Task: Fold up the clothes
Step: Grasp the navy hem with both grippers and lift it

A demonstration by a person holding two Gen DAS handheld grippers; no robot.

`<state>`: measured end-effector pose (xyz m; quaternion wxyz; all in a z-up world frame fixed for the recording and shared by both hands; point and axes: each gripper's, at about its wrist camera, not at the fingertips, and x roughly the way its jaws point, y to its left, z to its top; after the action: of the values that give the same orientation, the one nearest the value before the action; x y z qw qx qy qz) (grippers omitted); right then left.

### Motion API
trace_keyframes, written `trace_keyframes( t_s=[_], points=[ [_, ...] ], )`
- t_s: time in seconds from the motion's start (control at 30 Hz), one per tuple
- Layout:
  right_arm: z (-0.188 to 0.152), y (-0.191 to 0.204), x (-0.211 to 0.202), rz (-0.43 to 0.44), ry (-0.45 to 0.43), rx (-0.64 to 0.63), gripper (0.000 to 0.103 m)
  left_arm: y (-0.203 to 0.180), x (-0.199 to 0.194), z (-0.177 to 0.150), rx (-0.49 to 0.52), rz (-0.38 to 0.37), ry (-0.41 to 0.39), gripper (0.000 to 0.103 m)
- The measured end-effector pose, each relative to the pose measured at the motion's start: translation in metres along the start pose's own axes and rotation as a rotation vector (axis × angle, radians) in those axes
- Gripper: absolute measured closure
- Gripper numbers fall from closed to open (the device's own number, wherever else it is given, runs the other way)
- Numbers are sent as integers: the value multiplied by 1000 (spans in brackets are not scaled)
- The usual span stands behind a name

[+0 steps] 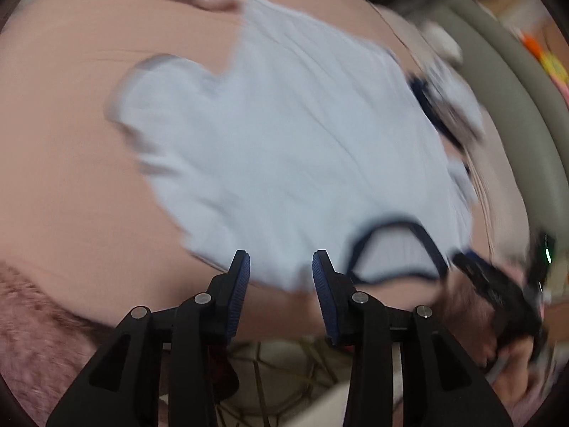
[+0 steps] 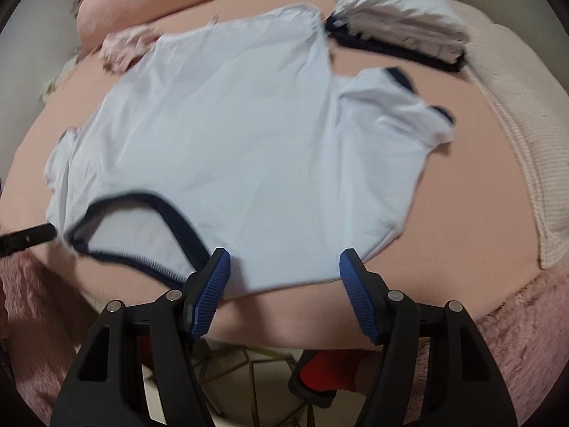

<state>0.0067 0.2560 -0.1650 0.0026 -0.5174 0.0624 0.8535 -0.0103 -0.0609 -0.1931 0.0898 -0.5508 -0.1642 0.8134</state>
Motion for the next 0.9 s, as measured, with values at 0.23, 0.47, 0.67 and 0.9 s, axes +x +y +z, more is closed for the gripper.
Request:
trace_keyframes(
  t_s=[0.23,0.47,0.67,0.9],
  points=[
    [10,46,-15,163,-49,-84,38,-3,6,2,41,39,-3,64],
    [17,153,17,202,37,-448,39,-26,2,-4,188,16,-23,64],
    [10,167,44,241,114,-530,36,-30,25,-9,239,46,56,64],
    [-13,170,37,323,115,-645,31,-24,25,-5,219,23,54,64]
  ],
)
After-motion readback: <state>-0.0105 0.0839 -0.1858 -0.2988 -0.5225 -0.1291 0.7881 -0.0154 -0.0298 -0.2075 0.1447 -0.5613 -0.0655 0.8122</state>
